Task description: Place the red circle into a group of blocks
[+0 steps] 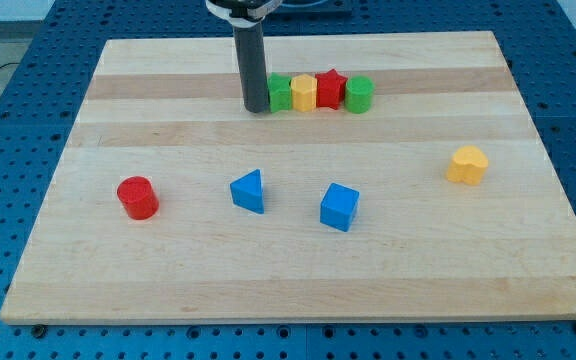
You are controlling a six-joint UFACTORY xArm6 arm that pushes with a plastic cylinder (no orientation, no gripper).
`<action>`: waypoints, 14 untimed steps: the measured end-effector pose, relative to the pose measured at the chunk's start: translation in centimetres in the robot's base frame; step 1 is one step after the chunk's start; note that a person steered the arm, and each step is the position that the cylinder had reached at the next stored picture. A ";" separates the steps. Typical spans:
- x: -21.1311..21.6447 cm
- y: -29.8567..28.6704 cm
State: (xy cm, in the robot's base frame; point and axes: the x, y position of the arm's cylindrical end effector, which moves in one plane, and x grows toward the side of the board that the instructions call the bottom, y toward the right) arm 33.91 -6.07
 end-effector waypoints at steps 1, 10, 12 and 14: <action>2.3 -2.1; 10.5 -11.2; 10.5 -13.8; 4.5 -8.0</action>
State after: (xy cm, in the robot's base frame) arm 38.42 -14.03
